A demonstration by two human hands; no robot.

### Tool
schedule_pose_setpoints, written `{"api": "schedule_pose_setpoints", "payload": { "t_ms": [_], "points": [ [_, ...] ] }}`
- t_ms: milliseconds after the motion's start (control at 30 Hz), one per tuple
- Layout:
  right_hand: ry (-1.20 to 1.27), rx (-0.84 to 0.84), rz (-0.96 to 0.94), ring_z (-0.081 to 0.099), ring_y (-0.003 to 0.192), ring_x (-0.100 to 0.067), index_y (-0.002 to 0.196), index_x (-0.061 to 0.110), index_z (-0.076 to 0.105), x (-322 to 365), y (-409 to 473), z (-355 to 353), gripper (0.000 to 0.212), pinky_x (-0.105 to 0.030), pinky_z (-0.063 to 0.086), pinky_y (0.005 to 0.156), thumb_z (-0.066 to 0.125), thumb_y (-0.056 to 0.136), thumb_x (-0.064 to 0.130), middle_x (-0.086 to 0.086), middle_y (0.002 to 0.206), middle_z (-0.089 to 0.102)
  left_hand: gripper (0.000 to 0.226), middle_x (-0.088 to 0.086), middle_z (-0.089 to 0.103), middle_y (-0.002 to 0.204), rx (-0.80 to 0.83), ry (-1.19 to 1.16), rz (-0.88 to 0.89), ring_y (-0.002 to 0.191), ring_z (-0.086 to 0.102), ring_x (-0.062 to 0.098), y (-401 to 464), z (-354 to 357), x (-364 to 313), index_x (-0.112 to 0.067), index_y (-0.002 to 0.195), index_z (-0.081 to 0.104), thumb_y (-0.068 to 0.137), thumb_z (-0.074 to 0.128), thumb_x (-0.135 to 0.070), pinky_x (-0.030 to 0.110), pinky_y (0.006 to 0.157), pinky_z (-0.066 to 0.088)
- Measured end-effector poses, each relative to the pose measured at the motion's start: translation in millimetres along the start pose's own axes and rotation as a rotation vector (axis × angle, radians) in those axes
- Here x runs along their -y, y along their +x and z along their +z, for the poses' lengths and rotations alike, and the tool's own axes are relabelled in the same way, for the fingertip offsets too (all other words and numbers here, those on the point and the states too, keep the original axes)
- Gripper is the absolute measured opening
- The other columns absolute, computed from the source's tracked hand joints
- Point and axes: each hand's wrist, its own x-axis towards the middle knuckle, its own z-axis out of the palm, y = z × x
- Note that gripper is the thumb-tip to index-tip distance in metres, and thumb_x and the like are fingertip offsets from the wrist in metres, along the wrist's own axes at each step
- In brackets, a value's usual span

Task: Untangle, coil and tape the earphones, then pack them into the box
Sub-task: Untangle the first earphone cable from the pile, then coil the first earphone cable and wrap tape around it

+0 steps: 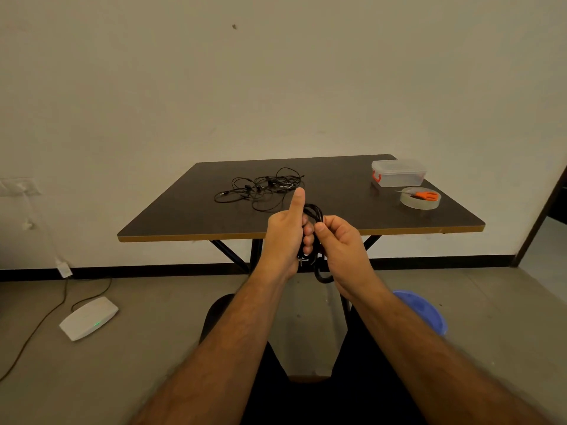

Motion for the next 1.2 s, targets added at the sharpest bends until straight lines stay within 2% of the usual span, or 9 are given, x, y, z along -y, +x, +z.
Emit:
{"api": "schedule_pose_setpoints", "payload": {
  "t_ms": [233, 333, 500, 633, 767, 900, 1000, 1100, 1200],
  "points": [
    [-0.052, -0.051, 0.049, 0.058, 0.077, -0.033, 0.096, 0.001, 0.062, 2, 7, -8, 0.021, -0.05, 0.055, 0.08, 0.048, 0.102, 0.016, -0.023, 0.085, 0.061, 0.047, -0.005, 0.044, 0.051, -0.082, -0.05, -0.057, 0.044, 0.04, 0.008, 15, 0, 11, -0.014, 0.071, 0.053, 0.098, 0.047, -0.052, 0.022, 0.044, 0.038],
    [-0.089, -0.074, 0.07, 0.055, 0.07, -0.021, 0.082, 0.01, 0.061, 5, 14, -18, 0.024, -0.04, 0.055, 0.075, 0.049, 0.101, 0.017, -0.008, 0.073, 0.058, 0.053, -0.002, 0.052, 0.057, -0.09, -0.1, -0.142, 0.05, 0.051, 0.01, 24, 5, 16, -0.009, 0.08, 0.064, 0.099, 0.042, -0.054, 0.025, 0.051, 0.046],
    [-0.12, -0.09, 0.093, 0.056, 0.071, -0.022, 0.078, 0.012, 0.061, 8, 40, -40, 0.025, -0.03, 0.055, 0.064, 0.052, 0.1, 0.017, -0.007, 0.072, 0.058, 0.053, 0.006, 0.071, 0.082, 0.039, -0.117, -0.263, 0.078, 0.07, 0.019, 44, 4, 23, -0.005, 0.105, 0.067, 0.101, 0.041, -0.051, 0.037, 0.078, 0.057],
    [-0.177, -0.103, 0.141, 0.06, 0.072, -0.022, 0.083, 0.01, 0.063, 8, 68, -62, 0.022, -0.031, 0.056, 0.063, 0.053, 0.1, 0.019, -0.011, 0.079, 0.062, 0.045, 0.008, 0.074, 0.102, 0.094, 0.065, -0.271, 0.094, 0.071, 0.022, 66, 11, 25, -0.011, 0.112, 0.065, 0.1, 0.046, -0.05, 0.04, 0.084, 0.056],
    [-0.232, -0.085, 0.187, 0.061, 0.07, -0.02, 0.089, 0.006, 0.064, 1, 100, -83, 0.021, -0.033, 0.057, 0.062, 0.052, 0.101, 0.02, -0.006, 0.075, 0.061, 0.035, 0.003, 0.073, 0.106, 0.098, 0.239, -0.198, 0.101, 0.068, 0.019, 95, 29, 25, -0.015, 0.112, 0.067, 0.098, 0.053, -0.045, 0.033, 0.075, 0.055],
    [-0.339, -0.06, 0.229, 0.058, 0.075, -0.023, 0.093, 0.0, 0.067, -16, 136, -95, 0.024, -0.042, 0.057, 0.076, 0.056, 0.099, 0.02, -0.009, 0.077, 0.06, 0.031, 0.001, 0.065, 0.094, 0.09, 0.459, -0.074, 0.076, 0.057, 0.01, 131, 46, 33, -0.014, 0.116, 0.067, 0.098, 0.057, -0.037, 0.023, 0.057, 0.044],
    [-0.418, 0.0, 0.308, 0.057, 0.074, -0.018, 0.091, 0.003, 0.068, -29, 156, -101, 0.022, -0.033, 0.052, 0.071, 0.057, 0.098, 0.02, -0.007, 0.078, 0.06, 0.031, 0.0, 0.06, 0.08, 0.087, 0.587, -0.026, 0.064, 0.051, 0.009, 159, 53, 46, -0.013, 0.119, 0.066, 0.097, 0.058, -0.034, 0.022, 0.051, 0.04],
    [-0.485, 0.07, 0.419, 0.056, 0.069, -0.013, 0.082, 0.012, 0.066, -41, 172, -111, 0.02, -0.027, 0.049, 0.064, 0.057, 0.098, 0.021, -0.005, 0.077, 0.06, 0.032, -0.001, 0.065, 0.092, 0.086, 0.679, 0.001, 0.085, 0.06, 0.013, 183, 54, 60, -0.014, 0.117, 0.067, 0.094, 0.062, -0.037, 0.035, 0.076, 0.055],
    [-0.55, 0.097, 0.501, 0.057, 0.071, -0.015, 0.086, 0.009, 0.068, -54, 188, -121, 0.019, -0.028, 0.048, 0.064, 0.058, 0.097, 0.02, -0.007, 0.08, 0.063, 0.04, 0.0, 0.067, 0.115, 0.094, 0.775, -0.003, 0.106, 0.061, 0.017, 201, 54, 72, -0.016, 0.124, 0.064, 0.091, 0.065, -0.038, 0.04, 0.097, 0.051]
  ]
}}
